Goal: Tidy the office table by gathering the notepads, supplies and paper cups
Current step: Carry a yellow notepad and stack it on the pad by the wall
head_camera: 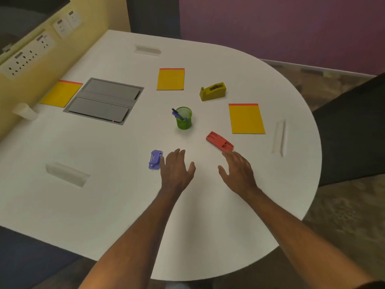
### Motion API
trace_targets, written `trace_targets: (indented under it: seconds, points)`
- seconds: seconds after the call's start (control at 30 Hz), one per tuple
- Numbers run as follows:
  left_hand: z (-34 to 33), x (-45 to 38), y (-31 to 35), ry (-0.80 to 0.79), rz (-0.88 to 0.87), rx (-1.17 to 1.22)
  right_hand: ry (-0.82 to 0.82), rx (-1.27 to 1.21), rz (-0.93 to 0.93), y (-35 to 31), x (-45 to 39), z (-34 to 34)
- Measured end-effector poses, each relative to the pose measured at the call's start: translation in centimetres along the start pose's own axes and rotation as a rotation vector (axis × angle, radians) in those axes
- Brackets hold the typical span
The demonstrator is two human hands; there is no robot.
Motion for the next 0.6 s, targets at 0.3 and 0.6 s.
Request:
trace_targets:
  seconds: [0.3, 0.6]
  points:
    - [-2.1, -1.1, 6.4, -0.054, -0.059, 0.003, 0.019, 0.009, -0.110, 8.6, 0.9, 3.7]
    - [-6.8, -5.0, 15.9, -0.041, -0.008, -0.024, 0.035, -0.096, -0.094, 20.1, -4.7, 6.0]
Point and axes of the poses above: each hand's wrist, its own x-axis away from the middle knuckle, its own z-axis out of the back of the hand, y = z × x, the point moved 4 cm from there along -x, towards the middle knuckle, and after that the axes turned 9 degrees about z, right-handed, at the moved point
